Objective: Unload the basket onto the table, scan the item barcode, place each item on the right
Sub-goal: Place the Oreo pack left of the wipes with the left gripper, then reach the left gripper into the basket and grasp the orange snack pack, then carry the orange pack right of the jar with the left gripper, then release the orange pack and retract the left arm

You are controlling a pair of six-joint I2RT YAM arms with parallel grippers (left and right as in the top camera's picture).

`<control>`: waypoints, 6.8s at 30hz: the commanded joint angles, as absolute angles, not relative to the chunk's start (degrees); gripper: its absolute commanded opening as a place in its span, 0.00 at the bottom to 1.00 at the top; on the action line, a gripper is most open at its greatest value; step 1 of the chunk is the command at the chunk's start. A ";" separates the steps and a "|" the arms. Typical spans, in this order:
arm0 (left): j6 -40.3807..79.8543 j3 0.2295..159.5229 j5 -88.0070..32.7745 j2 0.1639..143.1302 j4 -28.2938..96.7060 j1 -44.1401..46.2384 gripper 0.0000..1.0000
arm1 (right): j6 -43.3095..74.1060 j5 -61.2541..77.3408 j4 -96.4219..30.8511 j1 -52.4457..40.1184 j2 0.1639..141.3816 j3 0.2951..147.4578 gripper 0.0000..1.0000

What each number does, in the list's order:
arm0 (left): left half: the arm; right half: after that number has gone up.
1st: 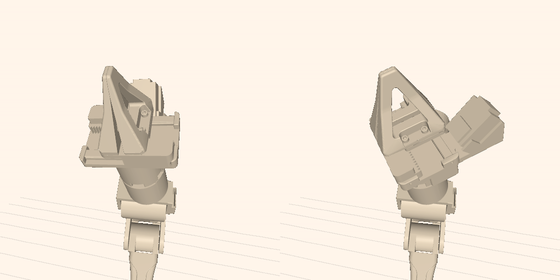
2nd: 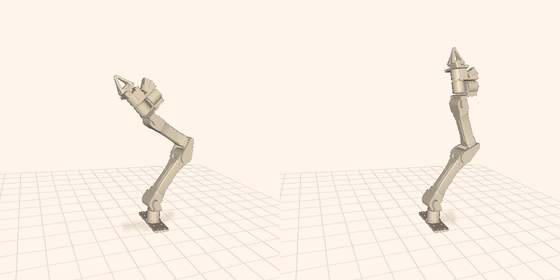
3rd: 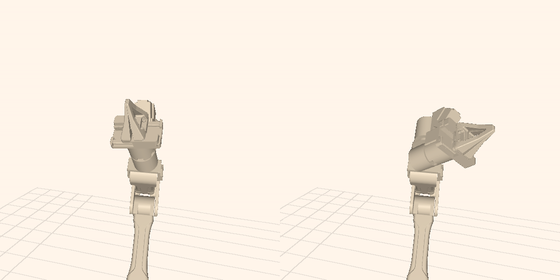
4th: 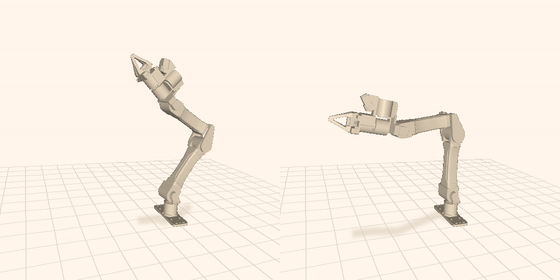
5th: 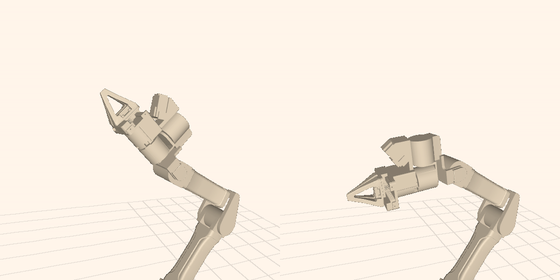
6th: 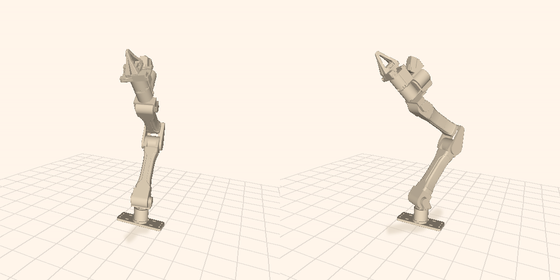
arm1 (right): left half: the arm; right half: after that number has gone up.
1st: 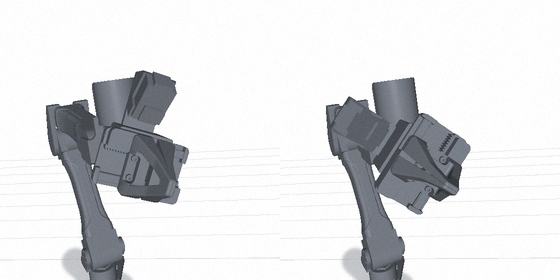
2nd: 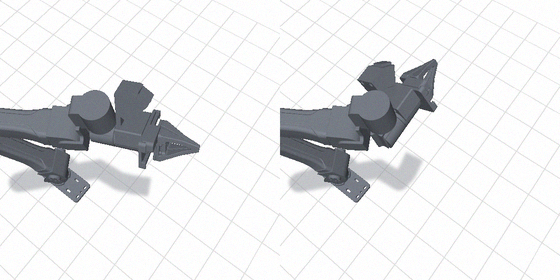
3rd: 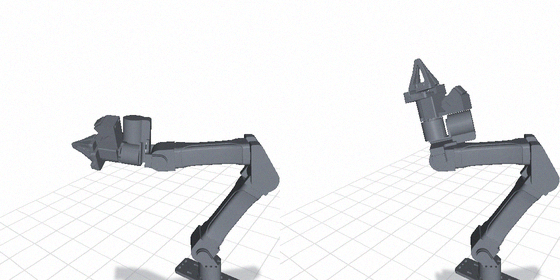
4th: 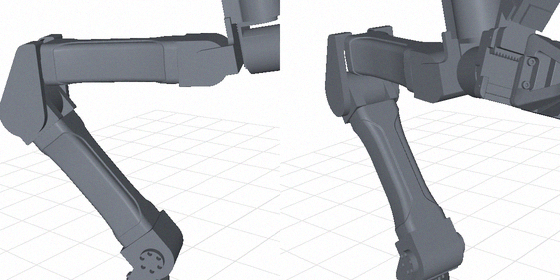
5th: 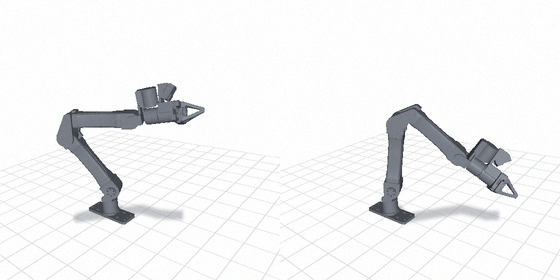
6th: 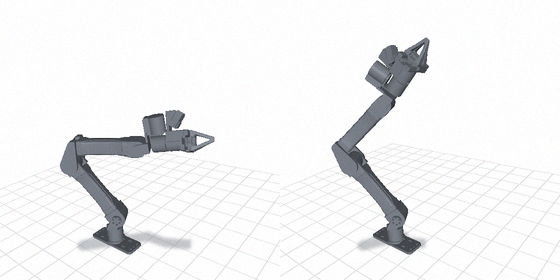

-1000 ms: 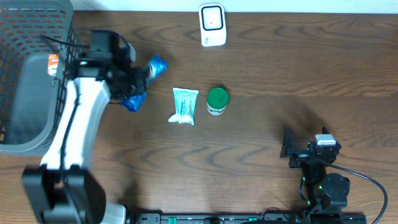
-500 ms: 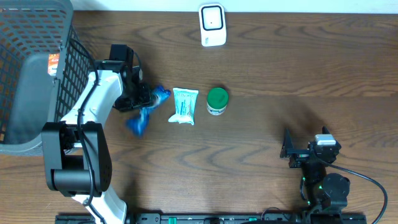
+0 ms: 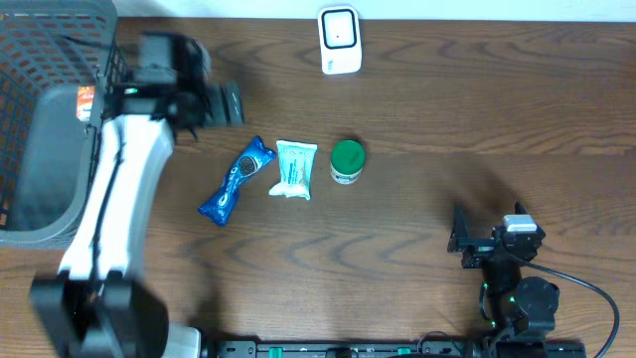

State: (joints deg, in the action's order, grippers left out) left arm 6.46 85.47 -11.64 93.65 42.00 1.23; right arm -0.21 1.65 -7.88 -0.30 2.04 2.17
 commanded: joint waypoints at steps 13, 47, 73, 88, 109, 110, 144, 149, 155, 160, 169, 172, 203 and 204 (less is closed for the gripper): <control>3.68 91.98 -11.16 86.30 24.12 -27.59 0.98 | 0.19 1.41 -7.94 -0.80 2.04 2.02 0.99; -20.88 91.98 -16.19 126.54 12.67 -30.35 0.98 | 0.16 1.41 -7.94 -0.80 2.04 2.02 0.99; -14.92 91.98 -10.41 110.45 19.51 -30.20 0.31 | 0.19 1.41 -7.94 -0.80 2.04 2.02 0.99; 3.99 91.96 -21.67 77.34 33.47 -16.03 0.31 | 0.16 1.41 -7.94 -0.80 2.04 2.02 0.99; 9.50 90.85 -13.37 101.58 41.10 32.93 0.32 | 0.19 1.41 -7.94 -0.80 2.04 2.02 0.99; 10.28 90.87 -12.58 103.00 40.86 33.41 0.31 | 0.16 1.41 -7.94 -0.80 2.04 2.02 0.99; 41.71 88.03 9.69 116.03 25.36 53.17 0.90 | 0.19 1.41 -7.94 -0.80 2.04 2.02 0.99; 39.44 88.29 9.69 115.50 25.30 53.17 0.58 | 0.19 1.41 -7.94 -0.80 2.04 2.02 0.99; 39.51 88.16 9.69 115.79 25.36 53.17 0.08 | 0.19 1.41 -7.94 -0.80 2.04 2.02 0.99; 40.25 86.06 9.47 115.85 25.36 53.19 0.08 | 0.16 1.41 -7.94 -0.80 2.04 2.02 0.99; 43.59 80.68 9.19 115.87 22.74 53.23 0.08 | 0.16 1.41 -7.94 -0.80 2.04 2.02 0.99; 43.55 78.85 5.63 116.71 20.21 53.23 0.08 | 0.16 1.41 -7.94 -0.80 2.04 2.02 0.99; -12.91 83.22 10.09 70.22 20.29 46.76 0.98 | 0.43 2.24 -7.44 -0.80 2.04 2.02 0.99; -15.11 83.29 11.14 68.42 19.92 45.25 0.98 | 0.38 2.42 -8.03 -0.80 2.07 2.02 0.99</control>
State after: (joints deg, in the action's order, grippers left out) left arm 0.12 82.56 8.34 73.87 20.23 49.36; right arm -0.21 1.69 -7.27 -0.30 2.13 2.17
